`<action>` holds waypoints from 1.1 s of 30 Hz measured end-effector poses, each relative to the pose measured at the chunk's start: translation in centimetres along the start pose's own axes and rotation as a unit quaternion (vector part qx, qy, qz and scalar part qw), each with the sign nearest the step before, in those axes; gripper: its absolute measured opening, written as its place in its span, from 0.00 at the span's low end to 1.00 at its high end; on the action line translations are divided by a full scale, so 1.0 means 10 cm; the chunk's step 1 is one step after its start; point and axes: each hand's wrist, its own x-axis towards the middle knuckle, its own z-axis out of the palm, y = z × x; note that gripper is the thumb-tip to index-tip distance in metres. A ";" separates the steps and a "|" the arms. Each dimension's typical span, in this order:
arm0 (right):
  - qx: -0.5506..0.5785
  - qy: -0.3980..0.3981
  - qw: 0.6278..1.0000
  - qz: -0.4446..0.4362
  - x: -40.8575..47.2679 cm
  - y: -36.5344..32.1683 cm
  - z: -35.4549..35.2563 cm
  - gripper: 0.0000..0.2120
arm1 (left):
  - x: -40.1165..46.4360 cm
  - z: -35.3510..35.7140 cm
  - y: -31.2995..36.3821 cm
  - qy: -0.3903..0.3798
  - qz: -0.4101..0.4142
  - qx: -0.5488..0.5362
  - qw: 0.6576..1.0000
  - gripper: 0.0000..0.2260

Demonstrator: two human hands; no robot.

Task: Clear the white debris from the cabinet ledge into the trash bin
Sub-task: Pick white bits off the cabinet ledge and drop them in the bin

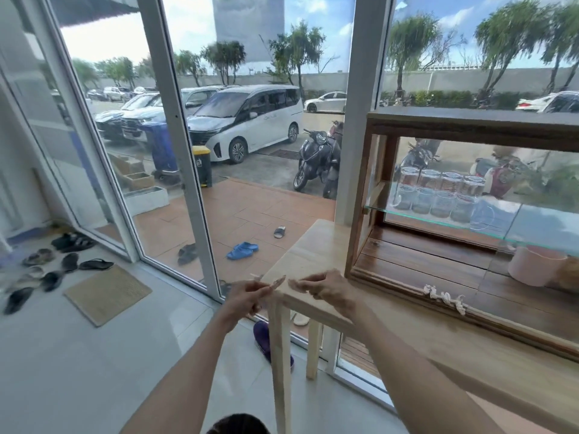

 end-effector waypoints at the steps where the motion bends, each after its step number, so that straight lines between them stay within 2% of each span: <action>1: -0.002 -0.016 1.000 0.001 0.02 0.03 0.13 0.16 | -0.07 -0.10 -0.08 0.012 -0.010 -0.011 1.000 0.05; 5: 0.020 -0.086 0.996 0.018 0.09 0.19 0.64 0.12 | -0.33 -0.47 -0.47 0.066 -0.046 -0.039 0.996 0.06; 10: -0.002 -0.159 0.986 0.050 0.16 0.58 1.21 0.09 | -0.65 -0.78 -1.00 0.097 -0.104 -0.063 0.988 0.05; 17: 0.002 -0.212 0.966 0.147 0.11 1.42 1.76 0.08 | -1.07 -0.73 -1.96 0.114 -0.214 -0.073 0.967 0.06; 21: 0.002 -0.219 0.952 0.214 0.00 2.00 1.95 0.10 | -1.31 -0.53 -2.58 0.137 -0.274 -0.092 0.947 0.04; 25: -0.002 -0.184 0.944 0.273 -0.11 2.53 2.10 0.09 | -1.49 -0.34 -3.17 0.169 -0.323 -0.097 0.926 0.05; 29: 0.001 -0.141 0.945 0.294 -0.11 2.89 2.19 0.04 | -1.55 -0.18 -3.62 0.210 -0.364 -0.094 0.902 0.04; 33: -0.027 -0.119 0.944 0.306 -0.07 3.15 2.25 0.06 | -1.47 -0.07 -3.86 0.221 -0.381 -0.098 0.892 0.03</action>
